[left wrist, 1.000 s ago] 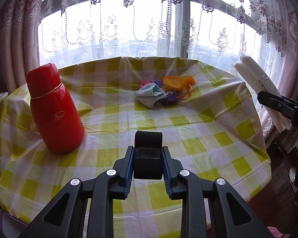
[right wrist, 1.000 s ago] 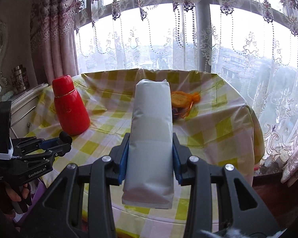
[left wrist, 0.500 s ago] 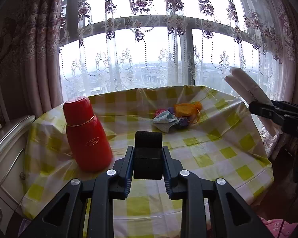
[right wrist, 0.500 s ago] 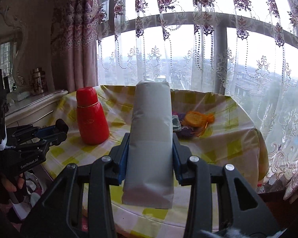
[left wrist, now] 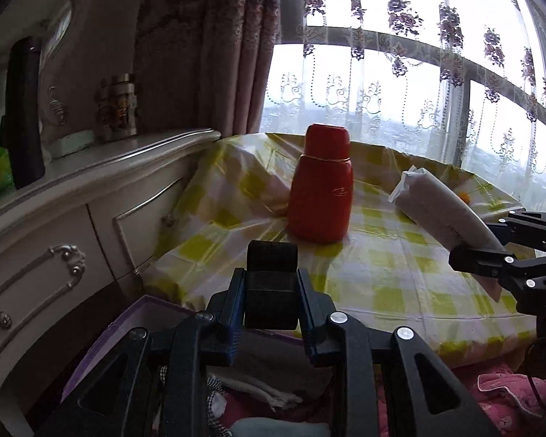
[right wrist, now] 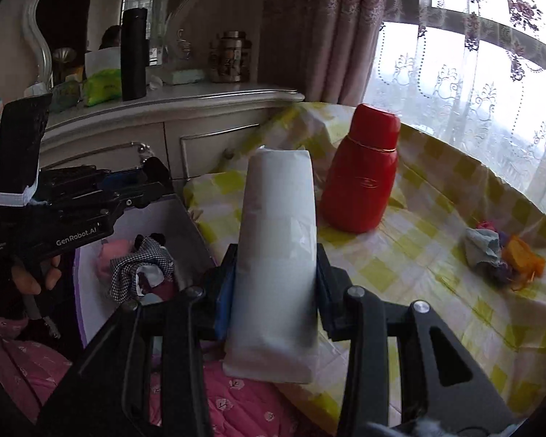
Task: Organize soft objects
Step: 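Open both grippers to drop the packet and roll into the box, then move both grippers back over the remaining pile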
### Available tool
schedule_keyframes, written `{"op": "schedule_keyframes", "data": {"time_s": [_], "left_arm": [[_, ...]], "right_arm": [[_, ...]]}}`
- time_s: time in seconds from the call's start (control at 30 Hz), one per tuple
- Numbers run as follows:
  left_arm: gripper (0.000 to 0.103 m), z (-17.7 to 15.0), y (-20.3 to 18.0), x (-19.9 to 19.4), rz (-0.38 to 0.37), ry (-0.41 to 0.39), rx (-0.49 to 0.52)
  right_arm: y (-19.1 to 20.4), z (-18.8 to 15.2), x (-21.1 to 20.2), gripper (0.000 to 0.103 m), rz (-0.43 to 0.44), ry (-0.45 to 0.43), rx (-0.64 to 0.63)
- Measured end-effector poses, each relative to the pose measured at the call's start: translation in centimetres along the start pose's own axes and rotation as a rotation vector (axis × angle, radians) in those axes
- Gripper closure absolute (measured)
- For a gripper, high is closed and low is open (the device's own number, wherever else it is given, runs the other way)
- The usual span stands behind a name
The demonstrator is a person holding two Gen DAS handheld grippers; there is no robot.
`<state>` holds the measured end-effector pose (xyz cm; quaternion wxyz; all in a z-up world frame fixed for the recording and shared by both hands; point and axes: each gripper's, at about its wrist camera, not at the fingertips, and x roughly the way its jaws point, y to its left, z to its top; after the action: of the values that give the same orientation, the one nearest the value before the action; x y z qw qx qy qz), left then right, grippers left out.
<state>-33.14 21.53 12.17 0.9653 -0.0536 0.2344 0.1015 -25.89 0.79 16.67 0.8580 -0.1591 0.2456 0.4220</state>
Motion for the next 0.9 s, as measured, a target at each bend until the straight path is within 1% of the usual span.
{"op": "schedule_keyframes", "data": {"time_s": [0.13,0.2,0.27,0.3,0.33,0.37,0.4,0.43,0.5,0.57,0.63,0.7,0.73,0.8,0.87,0.9], "left_arm": [[0.075,-2.7,5.6,0.3,0.094,0.077,-0.135],[0.075,-3.8,7.4,0.5,0.138,0.112,-0.169],[0.074,-4.7,8.6,1.0,0.155,0.154,-0.197],[0.069,-5.2,9.0,1.2,0.167,0.171,-0.212],[0.053,-5.4,9.5,1.3,0.187,0.182,-0.232],[0.042,-5.5,9.9,1.4,0.210,0.190,-0.256],[0.021,-5.6,10.3,1.4,0.227,0.193,-0.281],[0.015,-5.7,10.5,1.3,0.236,0.185,-0.302],[0.015,-5.7,10.7,1.3,0.227,0.170,-0.325],[0.015,-5.3,10.2,1.9,0.203,0.190,-0.311],[0.015,-4.6,8.8,3.1,0.169,0.207,-0.274],[0.015,-3.9,6.4,4.4,0.109,0.225,-0.219],[0.015,-3.5,4.9,5.2,0.069,0.234,-0.187],[0.015,-3.0,1.2,7.3,-0.034,0.260,-0.126],[0.015,-2.5,-3.4,9.8,-0.170,0.299,-0.040],[0.015,-2.2,-5.8,11.0,-0.225,0.323,0.010]], "right_arm": [[3.7,1.0,3.9,0.060,0.122,0.069,-0.056],[5.4,1.2,6.0,0.060,0.179,0.112,-0.071],[7.0,1.0,8.0,0.059,0.227,0.154,-0.091],[7.7,0.9,9.0,0.059,0.252,0.179,-0.092],[8.3,0.7,9.9,0.055,0.289,0.202,-0.083],[8.7,0.5,10.5,0.048,0.328,0.219,-0.073],[9.1,0.4,11.0,0.045,0.347,0.228,-0.065],[9.2,0.3,11.0,0.041,0.347,0.225,-0.060],[8.7,0.1,10.6,0.038,0.334,0.208,-0.055],[7.4,-0.1,9.9,0.035,0.307,0.191,-0.048],[5.4,-0.3,9.1,0.033,0.256,0.178,-0.021],[2.4,-1.0,8.5,0.033,0.194,0.173,0.028],[0.6,-1.6,8.1,0.033,0.155,0.170,0.058],[-3.6,-2.9,7.2,0.033,0.071,0.163,0.125],[-8.4,-4.4,6.4,0.033,-0.025,0.169,0.193],[-10.9,-5.1,6.2,0.033,-0.085,0.181,0.225]]}}
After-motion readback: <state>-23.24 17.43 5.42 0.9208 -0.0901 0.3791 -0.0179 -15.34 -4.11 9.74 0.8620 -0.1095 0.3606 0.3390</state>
